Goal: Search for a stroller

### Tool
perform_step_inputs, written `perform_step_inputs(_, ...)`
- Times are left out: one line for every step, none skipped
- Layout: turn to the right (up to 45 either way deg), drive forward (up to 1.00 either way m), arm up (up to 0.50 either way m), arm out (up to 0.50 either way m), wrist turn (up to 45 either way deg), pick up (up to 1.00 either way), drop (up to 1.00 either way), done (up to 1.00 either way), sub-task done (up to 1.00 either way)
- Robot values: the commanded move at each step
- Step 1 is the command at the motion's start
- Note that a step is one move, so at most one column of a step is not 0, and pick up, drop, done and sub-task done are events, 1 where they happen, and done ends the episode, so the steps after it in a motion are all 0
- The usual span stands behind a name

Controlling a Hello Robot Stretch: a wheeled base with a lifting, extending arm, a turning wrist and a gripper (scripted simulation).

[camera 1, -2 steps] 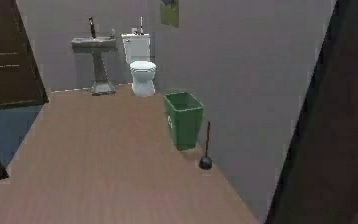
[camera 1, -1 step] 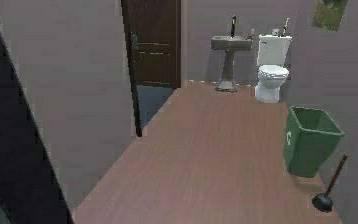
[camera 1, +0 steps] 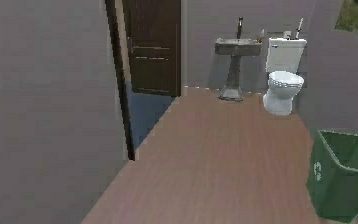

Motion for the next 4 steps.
perform_step_inputs(9.0, 0.0, 0.0, 0.0, 0.0, 0.0, 0.0, 0.0, 0.0)
perform_step_inputs(0.0, 1.0, 0.0, 0.0, 0.0, 0.0, 0.0, 0.0, 0.0)
perform_step_inputs(0.0, 0.8, 0.0, 0.0, 0.0, 0.0, 0.0, 0.0, 0.0)
perform_step_inputs(-45.0, 0.0, 0.0, 0.0, 0.0, 0.0, 0.0, 0.0, 0.0)
